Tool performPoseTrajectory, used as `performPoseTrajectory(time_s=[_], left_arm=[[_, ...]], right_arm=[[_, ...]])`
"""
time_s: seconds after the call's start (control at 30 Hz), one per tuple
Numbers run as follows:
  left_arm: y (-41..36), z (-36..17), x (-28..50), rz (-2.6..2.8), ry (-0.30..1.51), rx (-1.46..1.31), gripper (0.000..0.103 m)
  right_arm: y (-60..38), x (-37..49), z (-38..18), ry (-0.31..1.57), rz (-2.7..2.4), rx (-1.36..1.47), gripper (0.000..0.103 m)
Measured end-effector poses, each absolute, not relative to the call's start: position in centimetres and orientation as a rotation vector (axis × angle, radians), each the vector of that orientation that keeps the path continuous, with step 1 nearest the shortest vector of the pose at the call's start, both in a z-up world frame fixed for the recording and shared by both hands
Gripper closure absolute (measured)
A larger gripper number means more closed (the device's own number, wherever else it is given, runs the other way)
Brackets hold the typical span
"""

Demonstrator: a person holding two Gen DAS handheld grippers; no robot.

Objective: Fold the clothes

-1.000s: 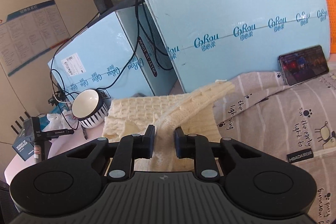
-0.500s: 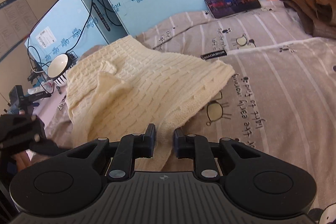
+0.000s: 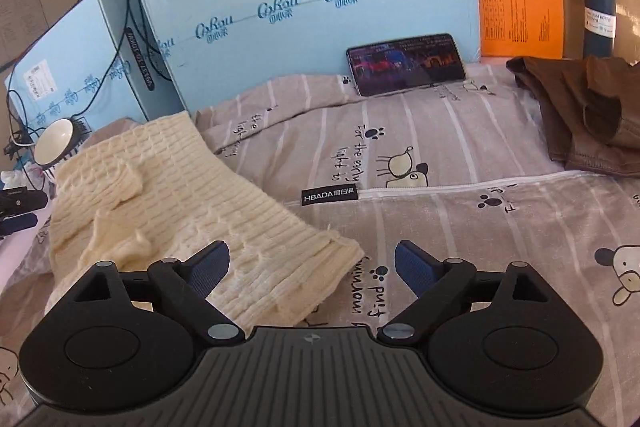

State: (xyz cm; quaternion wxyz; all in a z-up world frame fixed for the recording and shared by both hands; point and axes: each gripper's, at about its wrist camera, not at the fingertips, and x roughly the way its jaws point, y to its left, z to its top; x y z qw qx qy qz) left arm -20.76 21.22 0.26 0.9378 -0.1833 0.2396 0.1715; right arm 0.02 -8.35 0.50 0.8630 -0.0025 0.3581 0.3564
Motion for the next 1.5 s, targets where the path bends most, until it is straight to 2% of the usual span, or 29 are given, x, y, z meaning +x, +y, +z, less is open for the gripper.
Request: performPoseTrajectory(time_s=[0.07,0.23,0.27,0.3,0.33,0.4,0.43,0.47,0.53,0.73,0.97,1.1,1.17,1.43,1.47,1.5], left_arm=[[22.8,-0.3,-20.0,0.435,0.539,-0.44,0.008],[21.0,-1.0,-17.5,0.411,0.591,-0.349,0.009],[20.5,-1.1,-17.1,0.429,0.592,-0.303,0.016],[20.1,-1.2,-16.8,0.457,0.595,-0.255,0.035],[19.7,-1.3,-16.6,0.491,0.597,-0.21,0.046],[18.9,-1.0,-16.9,0.531,0.568,-0.14,0.076],[18.4,-0.9,-17.0,0.551,0.553,-0.105,0.084],[18.0,-0.7,-17.2,0.57,0.537,-0.066,0.091],[16.3,0.2,-17.5,0.598,0.488,0.047,0.092],[10.6,2.2,-16.6,0.631,0.34,0.408,0.092],[6.2,3.3,-11.6,0.447,0.21,0.519,0.092],[4.5,4.3,-7.2,0.296,0.17,0.479,0.092],[3.9,4.4,-5.9,0.218,0.195,0.449,0.092],[6.3,1.3,-3.0,0.213,0.369,0.453,0.09],[6.6,0.9,-2.7,0.213,0.391,0.453,0.087],[6.9,0.5,-2.3,0.212,0.413,0.453,0.084]], right_arm=[[-7.6,1.3,-0.3,0.801,0.735,0.012,0.013],[-5.8,0.3,-0.9,0.758,0.777,-0.025,0.017],[-5.5,-0.3,-0.9,0.738,0.79,-0.047,0.021],[-5.3,-0.9,-0.9,0.719,0.808,-0.069,0.037],[-5.2,-1.3,-0.9,0.709,0.834,-0.074,0.054],[-5.3,-2.1,-0.7,0.689,0.883,-0.074,0.07],[-5.4,-2.5,-0.5,0.674,0.899,-0.075,0.076],[-5.5,-2.9,-0.3,0.658,0.916,-0.077,0.078],[-6.1,-3.7,0.2,0.615,0.938,-0.072,0.081],[-9.8,-5.9,2.5,0.486,0.961,0.013,0.082],[-16.9,-8.5,4.4,0.378,0.762,0.091,0.083],[-20.8,-10.6,5.1,0.323,0.629,0.108,0.083],[-22.4,-11.5,5.0,0.356,0.602,0.121,0.083],[-20.3,-11.4,1.2,0.769,0.915,0.134,0.082],[-19.8,-11.3,1.0,0.792,0.941,0.118,0.082],[-19.5,-11.3,1.0,0.802,0.957,0.096,0.076]])
